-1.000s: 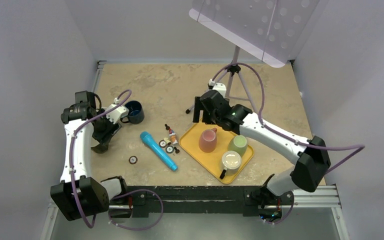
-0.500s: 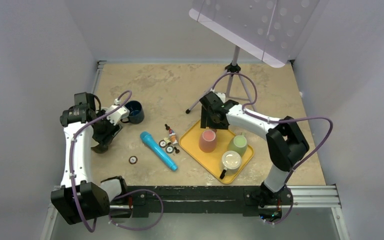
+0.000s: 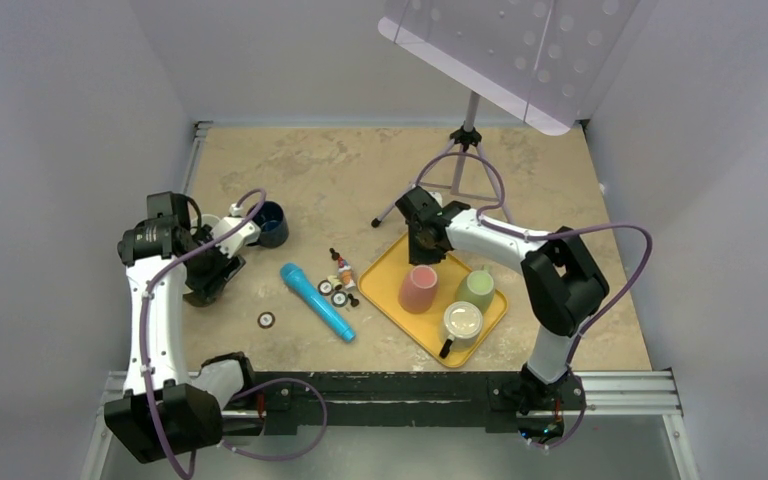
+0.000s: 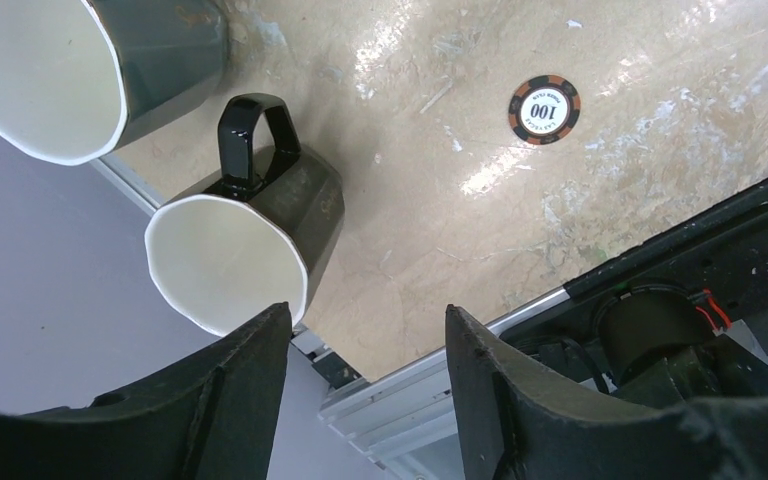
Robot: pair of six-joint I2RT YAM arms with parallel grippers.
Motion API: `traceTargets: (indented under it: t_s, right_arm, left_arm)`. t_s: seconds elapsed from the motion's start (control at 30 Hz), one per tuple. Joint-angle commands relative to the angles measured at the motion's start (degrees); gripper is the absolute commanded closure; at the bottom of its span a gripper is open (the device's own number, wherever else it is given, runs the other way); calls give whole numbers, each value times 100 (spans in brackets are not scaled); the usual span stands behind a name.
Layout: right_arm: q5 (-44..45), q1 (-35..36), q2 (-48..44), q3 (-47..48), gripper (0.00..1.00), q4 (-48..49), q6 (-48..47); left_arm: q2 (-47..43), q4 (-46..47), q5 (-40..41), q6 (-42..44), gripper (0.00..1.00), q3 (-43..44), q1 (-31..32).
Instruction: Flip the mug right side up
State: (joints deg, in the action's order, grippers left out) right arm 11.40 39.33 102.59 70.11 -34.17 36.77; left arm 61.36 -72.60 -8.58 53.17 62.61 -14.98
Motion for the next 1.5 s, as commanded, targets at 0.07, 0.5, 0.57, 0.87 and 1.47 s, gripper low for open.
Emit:
traceTargets:
  t_s: [0.07, 0.5, 0.57, 0.87, 1.47]
  right_arm:
    - [-282, 66, -102, 158, 100, 33, -283]
    - [-108, 300, -915, 140, 100, 613, -554]
    - [-10, 325, -1107, 52, 100, 750, -583]
    - [8, 400, -2069, -483, 100, 1767, -682]
    - [-414, 400, -3467, -1148, 100, 3169, -753]
  left_arm:
    - [-373, -391, -420, 80, 37, 149, 20]
    - [-92, -1155, -2065, -476, 36, 1123, 371]
    - [-93, -1172, -2219, -606, 35, 1233, 521]
    - [202, -1305, -3721, -1102, 31, 1824, 1354]
    - [1145, 868, -5241, -3319, 25, 1714, 3187]
